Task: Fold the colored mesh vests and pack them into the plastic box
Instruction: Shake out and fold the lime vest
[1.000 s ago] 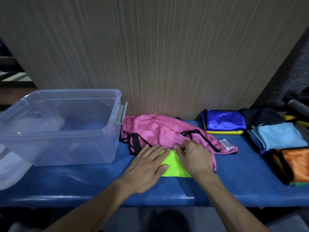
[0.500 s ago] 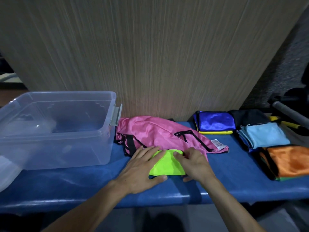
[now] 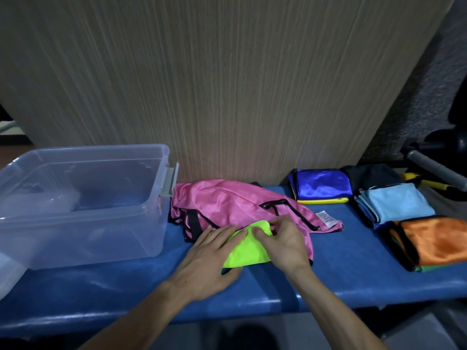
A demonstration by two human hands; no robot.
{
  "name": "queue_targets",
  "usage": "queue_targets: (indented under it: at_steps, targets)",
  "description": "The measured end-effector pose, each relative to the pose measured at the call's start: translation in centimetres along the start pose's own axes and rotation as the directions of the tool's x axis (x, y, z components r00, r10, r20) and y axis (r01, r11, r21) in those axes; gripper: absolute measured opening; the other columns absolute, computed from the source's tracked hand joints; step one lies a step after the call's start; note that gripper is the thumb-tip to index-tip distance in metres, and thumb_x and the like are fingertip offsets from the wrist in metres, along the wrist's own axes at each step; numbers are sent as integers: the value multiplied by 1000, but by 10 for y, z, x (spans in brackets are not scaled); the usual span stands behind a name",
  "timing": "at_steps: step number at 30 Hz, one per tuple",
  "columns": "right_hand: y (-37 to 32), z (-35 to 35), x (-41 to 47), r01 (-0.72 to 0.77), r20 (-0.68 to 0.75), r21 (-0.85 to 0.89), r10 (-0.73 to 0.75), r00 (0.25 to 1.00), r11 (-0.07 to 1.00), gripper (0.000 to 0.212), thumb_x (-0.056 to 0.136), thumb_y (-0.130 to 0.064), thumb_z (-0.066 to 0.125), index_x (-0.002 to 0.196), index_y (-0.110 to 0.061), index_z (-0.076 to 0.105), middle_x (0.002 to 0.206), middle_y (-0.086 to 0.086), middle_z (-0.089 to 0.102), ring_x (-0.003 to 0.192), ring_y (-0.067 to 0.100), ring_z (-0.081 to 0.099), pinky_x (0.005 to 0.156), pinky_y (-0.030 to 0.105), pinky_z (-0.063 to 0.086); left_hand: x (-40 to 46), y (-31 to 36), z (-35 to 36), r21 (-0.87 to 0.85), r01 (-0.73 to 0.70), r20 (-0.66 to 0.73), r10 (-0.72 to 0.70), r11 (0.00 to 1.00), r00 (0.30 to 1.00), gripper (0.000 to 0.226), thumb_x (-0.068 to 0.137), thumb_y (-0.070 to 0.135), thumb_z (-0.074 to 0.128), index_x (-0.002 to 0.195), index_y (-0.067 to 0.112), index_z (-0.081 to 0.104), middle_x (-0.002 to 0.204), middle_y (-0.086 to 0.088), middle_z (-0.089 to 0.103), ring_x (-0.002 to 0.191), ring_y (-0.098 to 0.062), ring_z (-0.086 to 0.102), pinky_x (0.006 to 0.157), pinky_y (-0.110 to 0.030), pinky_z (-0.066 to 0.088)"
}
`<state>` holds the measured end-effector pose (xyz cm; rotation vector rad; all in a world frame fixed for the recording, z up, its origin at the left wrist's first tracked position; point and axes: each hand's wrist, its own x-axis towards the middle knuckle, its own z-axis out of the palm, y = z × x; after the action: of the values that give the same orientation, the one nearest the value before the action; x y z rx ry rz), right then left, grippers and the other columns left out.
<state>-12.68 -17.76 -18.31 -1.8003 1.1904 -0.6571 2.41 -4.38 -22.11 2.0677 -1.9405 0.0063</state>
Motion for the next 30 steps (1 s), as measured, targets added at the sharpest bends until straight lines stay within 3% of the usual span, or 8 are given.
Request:
queue_targets:
  at_steps: [3, 7, 11, 16, 22, 25, 27, 30]
  targets:
    - [-5, -4, -2, 94, -65, 36, -91, 994, 995, 35, 82, -33, 81, 103, -22, 55, 87, -13, 60, 80, 6, 59, 61, 15, 39, 3, 10, 3, 138, -6, -39, 11, 990, 999, 93, 71, 30, 70, 155, 18, 33, 155, -1, 47, 140, -19, 48, 115, -50, 40]
    - [-11, -28, 4, 202, -165, 144, -178, 970, 969, 29, 80, -21, 83, 96, -24, 59, 82, -10, 60, 71, 0, 55, 62, 15, 39, 17, 40, 7, 194, 6, -121, 18, 981, 993, 101, 63, 23, 79, 153, 8, 37, 152, -10, 51, 136, -24, 53, 112, -49, 44]
    - [-9, -77, 19, 204, -252, 185, -154, 955, 961, 25, 82, -20, 82, 95, -25, 61, 89, -3, 65, 66, 3, 53, 61, 19, 42, 50, 69, -1, 76, -93, -125, 102, 993, 987, 82, 87, 33, 42, 162, 16, 17, 168, -5, 21, 154, -19, 23, 125, -43, 21]
    - [7, -160, 37, 275, -496, -26, -251, 831, 961, 31, 81, -18, 82, 104, -16, 61, 91, -5, 63, 80, -1, 57, 66, 16, 38, 102, 95, -11, -110, -146, -19, 145, 983, 989, 88, 96, 62, 50, 163, 28, 5, 171, 7, 4, 156, -11, 1, 121, -22, -9]
    - [28, -192, 53, 172, -591, -56, -172, 788, 983, 35, 82, -22, 82, 109, -15, 62, 97, -1, 61, 88, 13, 53, 70, 27, 33, 144, 102, 36, -29, -116, 234, 120, 993, 965, 91, 94, 68, 48, 162, 36, -2, 170, 7, -11, 155, -17, -17, 125, -46, -10]
    - [36, -188, 70, 141, -556, 139, -41, 830, 980, 33, 82, -26, 84, 107, -19, 63, 101, 2, 65, 88, 15, 60, 68, 31, 42, 151, 98, 41, 3, -116, 293, 110, 993, 950, 75, 99, 64, 41, 162, 36, 10, 170, 6, 5, 157, -20, -5, 125, -48, -7]
    - [38, -184, 82, 95, -487, 378, 110, 866, 921, 29, 83, -26, 83, 103, -20, 63, 106, 6, 67, 84, 16, 62, 66, 31, 47, 148, 94, 33, 14, -162, 243, 154, 987, 958, 55, 102, 53, 43, 153, 34, 34, 158, 5, 30, 147, -22, 22, 123, -44, 13]
    - [43, -177, 98, -34, -248, 672, 267, 931, 740, 28, 87, -25, 80, 106, -15, 61, 104, 8, 68, 88, 20, 64, 74, 36, 51, 134, 85, 12, -15, -211, 225, 209, 977, 952, 28, 98, 36, 52, 126, 34, 52, 124, 9, 44, 115, -20, 40, 97, -40, 39]
